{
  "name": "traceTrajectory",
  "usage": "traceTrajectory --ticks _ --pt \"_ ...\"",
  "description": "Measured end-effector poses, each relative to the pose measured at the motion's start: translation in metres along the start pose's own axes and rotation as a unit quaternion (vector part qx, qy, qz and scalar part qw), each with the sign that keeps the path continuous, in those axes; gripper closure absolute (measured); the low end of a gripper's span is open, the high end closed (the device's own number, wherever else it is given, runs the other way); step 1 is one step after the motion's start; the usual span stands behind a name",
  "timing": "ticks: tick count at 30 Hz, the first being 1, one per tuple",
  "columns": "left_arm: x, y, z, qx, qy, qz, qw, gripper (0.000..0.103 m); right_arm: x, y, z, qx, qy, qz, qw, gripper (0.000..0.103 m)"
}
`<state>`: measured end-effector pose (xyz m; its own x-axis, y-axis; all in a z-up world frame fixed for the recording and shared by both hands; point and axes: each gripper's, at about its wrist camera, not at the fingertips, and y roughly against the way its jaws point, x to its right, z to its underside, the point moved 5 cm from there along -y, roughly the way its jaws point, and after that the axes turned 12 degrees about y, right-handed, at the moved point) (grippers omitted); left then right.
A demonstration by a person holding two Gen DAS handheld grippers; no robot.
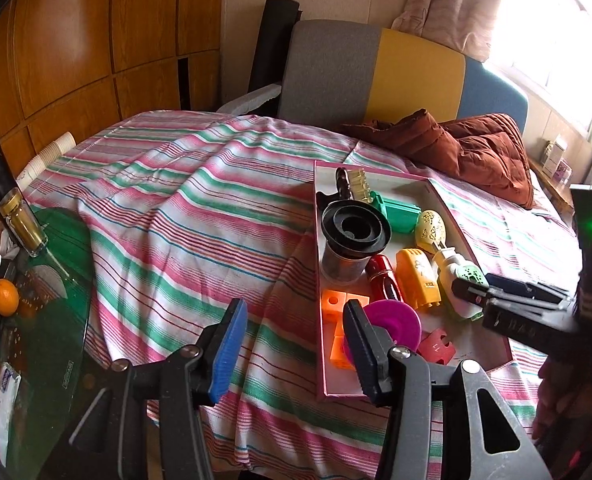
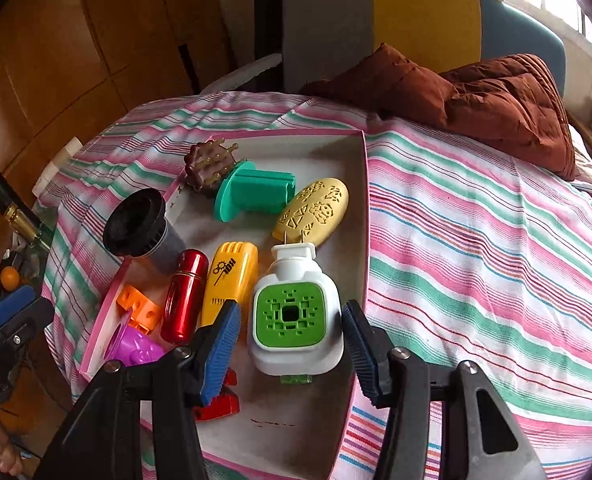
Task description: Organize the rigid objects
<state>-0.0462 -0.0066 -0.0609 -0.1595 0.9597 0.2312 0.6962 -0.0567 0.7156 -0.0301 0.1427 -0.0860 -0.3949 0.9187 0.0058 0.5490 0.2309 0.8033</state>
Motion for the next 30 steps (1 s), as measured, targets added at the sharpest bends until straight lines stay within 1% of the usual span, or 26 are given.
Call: traceTrajectory --ticks 3,6,8,10,14,17,19,21,23,24,27,30 --pt "0.003 0.004 0.0 0.004 -0.003 0.002 1.0 0.049 -0.003 -0.005 0.005 -0.008 0.004 0.007 1.0 0.05" --pt "0.006 0.007 0.0 0.009 -0.009 -0.002 0.9999 0.047 -0.003 -0.003 0.005 -0.004 0.001 0.012 1.0 0.05" --pt "0.007 0.01 -0.001 0.011 -0.01 -0.001 0.9999 0.044 -0.003 0.002 0.005 0.0 -0.003 0.015 1.0 0.05" --pt "0.008 0.014 -0.001 0.016 -0.009 -0.002 0.9998 0.037 -0.005 0.008 0.006 0.008 -0.005 0.02 1.0 0.05" --pt "0.011 0.018 0.0 0.02 -0.011 -0.004 0.9997 0.033 -0.009 0.025 0.01 0.028 -0.008 0.038 0.999 0.05" --pt "0.012 0.022 0.002 0.023 -0.006 -0.004 0.9997 0.027 -0.013 0.037 0.015 0.04 -0.012 0.057 0.997 0.05" --pt "0.013 0.025 0.003 0.026 -0.003 -0.003 0.9997 0.017 -0.014 0.044 0.018 0.045 -0.019 0.073 0.996 0.05" --pt "0.015 0.028 0.006 0.03 -0.003 -0.001 0.9995 0.013 -0.014 0.05 0.021 0.051 -0.025 0.082 0.995 0.05" --pt "0.015 0.03 0.008 0.032 0.001 0.0 0.9995 0.002 -0.015 0.054 0.025 0.054 -0.028 0.094 0.994 0.05" --pt "0.015 0.032 0.009 0.035 0.003 0.0 0.9994 0.0 -0.015 0.056 0.026 0.054 -0.03 0.097 0.993 0.05" --pt "0.017 0.036 0.011 0.039 0.003 0.007 0.9992 0.0 -0.015 0.06 0.028 0.057 -0.036 0.096 0.993 0.05" --pt "0.017 0.038 0.011 0.041 0.009 -0.003 0.9991 0.0 -0.015 0.064 0.027 0.061 -0.04 0.097 0.993 0.05"
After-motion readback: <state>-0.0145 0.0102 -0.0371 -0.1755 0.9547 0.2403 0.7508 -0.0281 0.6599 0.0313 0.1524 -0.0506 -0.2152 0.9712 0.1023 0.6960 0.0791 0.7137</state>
